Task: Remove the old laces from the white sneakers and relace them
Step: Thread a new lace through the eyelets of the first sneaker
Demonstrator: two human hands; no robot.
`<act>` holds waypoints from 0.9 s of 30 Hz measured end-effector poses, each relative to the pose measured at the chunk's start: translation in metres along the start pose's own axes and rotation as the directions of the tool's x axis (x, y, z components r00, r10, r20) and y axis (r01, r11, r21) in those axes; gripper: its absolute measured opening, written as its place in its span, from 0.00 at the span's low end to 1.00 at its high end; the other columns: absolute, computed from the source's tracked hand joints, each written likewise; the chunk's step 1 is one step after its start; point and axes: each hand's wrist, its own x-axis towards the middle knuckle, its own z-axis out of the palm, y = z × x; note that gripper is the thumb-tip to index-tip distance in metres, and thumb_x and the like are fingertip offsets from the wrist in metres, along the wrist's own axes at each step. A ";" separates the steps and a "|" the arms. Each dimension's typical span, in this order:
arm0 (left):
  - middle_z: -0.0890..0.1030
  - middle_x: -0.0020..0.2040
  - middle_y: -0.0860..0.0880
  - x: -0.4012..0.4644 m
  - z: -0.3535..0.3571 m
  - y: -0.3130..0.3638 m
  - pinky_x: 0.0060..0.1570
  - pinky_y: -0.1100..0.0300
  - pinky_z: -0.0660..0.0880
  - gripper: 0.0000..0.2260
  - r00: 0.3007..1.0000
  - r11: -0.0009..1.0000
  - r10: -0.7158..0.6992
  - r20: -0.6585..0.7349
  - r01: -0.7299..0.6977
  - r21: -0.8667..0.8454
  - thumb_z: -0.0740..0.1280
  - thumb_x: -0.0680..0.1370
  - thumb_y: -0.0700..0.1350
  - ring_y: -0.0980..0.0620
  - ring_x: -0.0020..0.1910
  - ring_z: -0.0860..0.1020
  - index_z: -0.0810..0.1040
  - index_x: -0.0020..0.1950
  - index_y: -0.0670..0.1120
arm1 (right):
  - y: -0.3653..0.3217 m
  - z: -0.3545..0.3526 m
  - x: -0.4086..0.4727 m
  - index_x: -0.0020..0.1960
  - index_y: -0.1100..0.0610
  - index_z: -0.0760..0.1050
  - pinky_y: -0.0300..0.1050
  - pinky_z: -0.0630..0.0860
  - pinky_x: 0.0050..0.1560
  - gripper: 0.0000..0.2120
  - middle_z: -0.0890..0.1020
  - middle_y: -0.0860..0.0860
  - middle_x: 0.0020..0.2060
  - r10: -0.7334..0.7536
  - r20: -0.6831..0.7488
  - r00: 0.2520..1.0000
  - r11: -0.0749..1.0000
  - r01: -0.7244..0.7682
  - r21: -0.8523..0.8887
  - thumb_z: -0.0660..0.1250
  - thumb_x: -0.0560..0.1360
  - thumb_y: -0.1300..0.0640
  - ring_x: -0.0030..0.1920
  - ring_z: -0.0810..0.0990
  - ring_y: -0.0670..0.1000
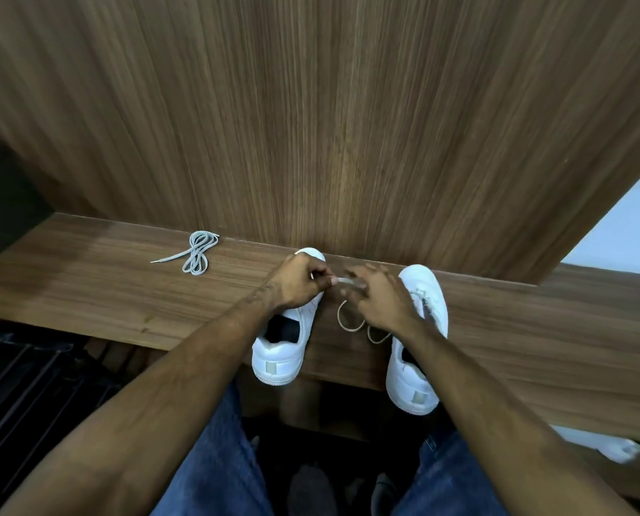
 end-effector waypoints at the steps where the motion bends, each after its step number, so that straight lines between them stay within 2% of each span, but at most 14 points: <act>1: 0.84 0.40 0.52 -0.001 0.002 0.001 0.47 0.55 0.77 0.07 1.000 1.000 0.003 0.002 -0.003 0.008 0.71 0.76 0.48 0.55 0.42 0.81 0.85 0.45 0.46 | -0.007 0.004 0.000 0.54 0.53 0.80 0.52 0.75 0.50 0.09 0.83 0.53 0.47 0.000 -0.014 1.000 0.999 0.000 0.042 0.65 0.76 0.54 0.52 0.79 0.57; 2: 0.84 0.40 0.51 -0.002 0.002 0.000 0.47 0.53 0.77 0.06 1.000 1.000 -0.009 0.000 0.009 0.013 0.71 0.75 0.49 0.54 0.43 0.81 0.85 0.44 0.47 | -0.010 0.009 0.001 0.47 0.54 0.81 0.51 0.75 0.45 0.07 0.83 0.53 0.40 0.021 -0.032 0.999 0.997 -0.019 0.081 0.64 0.76 0.56 0.47 0.80 0.57; 4: 0.84 0.41 0.51 -0.004 0.000 -0.009 0.48 0.52 0.77 0.06 0.998 0.998 -0.059 -0.032 0.059 0.019 0.72 0.74 0.50 0.52 0.44 0.80 0.85 0.45 0.49 | -0.008 0.015 -0.001 0.43 0.54 0.82 0.47 0.74 0.40 0.09 0.83 0.53 0.37 0.117 -0.045 0.992 0.984 -0.109 0.144 0.63 0.76 0.58 0.43 0.80 0.55; 7: 0.80 0.52 0.53 -0.012 -0.003 -0.030 0.54 0.58 0.72 0.10 0.974 0.970 -0.213 -0.076 0.220 0.105 0.73 0.73 0.50 0.52 0.52 0.77 0.82 0.52 0.50 | 0.005 0.021 -0.008 0.49 0.52 0.83 0.45 0.75 0.45 0.10 0.85 0.51 0.40 0.253 -0.024 0.967 0.941 -0.240 0.238 0.63 0.76 0.59 0.44 0.81 0.52; 9: 0.79 0.54 0.51 -0.020 -0.002 -0.042 0.54 0.60 0.70 0.09 0.942 0.936 -0.331 -0.047 0.334 0.109 0.70 0.75 0.50 0.52 0.53 0.77 0.80 0.55 0.53 | 0.015 0.023 -0.013 0.51 0.51 0.83 0.44 0.75 0.46 0.12 0.83 0.47 0.37 0.271 -0.006 0.962 0.926 -0.260 0.273 0.63 0.76 0.61 0.43 0.82 0.51; 11: 0.81 0.58 0.48 -0.027 0.002 -0.045 0.58 0.59 0.71 0.13 0.915 0.910 -0.403 -0.019 0.402 0.103 0.67 0.77 0.50 0.48 0.57 0.78 0.78 0.62 0.54 | 0.020 0.022 -0.016 0.52 0.51 0.83 0.42 0.73 0.44 0.14 0.80 0.44 0.33 0.261 0.000 0.965 0.926 -0.251 0.282 0.62 0.76 0.63 0.40 0.81 0.49; 14: 0.82 0.56 0.47 -0.031 0.007 -0.037 0.56 0.56 0.75 0.13 0.924 0.907 -0.383 -0.011 0.378 0.186 0.64 0.76 0.47 0.46 0.54 0.79 0.77 0.60 0.57 | 0.023 0.021 -0.016 0.52 0.53 0.84 0.40 0.71 0.42 0.13 0.79 0.43 0.33 0.273 0.006 0.962 0.920 -0.263 0.291 0.63 0.76 0.63 0.38 0.79 0.46; 18: 0.83 0.48 0.46 -0.043 0.021 -0.024 0.48 0.54 0.78 0.11 0.943 0.918 -0.331 0.028 0.315 0.240 0.64 0.74 0.45 0.44 0.46 0.81 0.77 0.53 0.57 | 0.023 0.029 -0.011 0.48 0.53 0.84 0.38 0.68 0.41 0.08 0.78 0.40 0.32 0.264 0.044 0.963 0.926 -0.266 0.268 0.66 0.77 0.56 0.36 0.76 0.42; 20: 0.84 0.45 0.46 -0.045 0.026 -0.020 0.44 0.54 0.79 0.10 0.950 0.925 -0.311 0.036 0.293 0.244 0.63 0.75 0.44 0.45 0.41 0.81 0.78 0.52 0.56 | 0.021 0.033 -0.010 0.46 0.51 0.84 0.39 0.68 0.41 0.07 0.77 0.40 0.30 0.266 0.046 0.963 0.929 -0.268 0.255 0.67 0.76 0.55 0.36 0.77 0.44; 23: 0.84 0.46 0.49 -0.037 0.026 -0.020 0.38 0.60 0.77 0.11 0.937 0.911 -0.346 0.044 0.325 0.253 0.63 0.75 0.43 0.48 0.38 0.82 0.80 0.53 0.55 | 0.015 0.039 -0.009 0.43 0.51 0.83 0.40 0.68 0.40 0.07 0.77 0.42 0.30 0.289 0.045 0.956 0.933 -0.291 0.212 0.66 0.75 0.55 0.38 0.78 0.48; 25: 0.83 0.51 0.49 -0.029 0.024 -0.020 0.41 0.58 0.78 0.13 0.924 0.902 -0.377 0.068 0.350 0.255 0.65 0.73 0.44 0.48 0.43 0.82 0.80 0.56 0.56 | 0.010 0.041 -0.010 0.43 0.51 0.82 0.41 0.70 0.40 0.08 0.80 0.45 0.33 0.304 0.053 0.951 0.937 -0.308 0.164 0.64 0.75 0.55 0.41 0.80 0.50; 27: 0.80 0.58 0.47 -0.021 0.023 -0.018 0.52 0.53 0.78 0.17 0.916 0.896 -0.390 0.091 0.355 0.267 0.69 0.71 0.46 0.47 0.52 0.80 0.79 0.60 0.55 | 0.005 0.042 -0.008 0.44 0.52 0.82 0.44 0.75 0.44 0.08 0.84 0.49 0.40 0.311 0.047 0.949 0.937 -0.314 0.155 0.63 0.75 0.56 0.44 0.81 0.52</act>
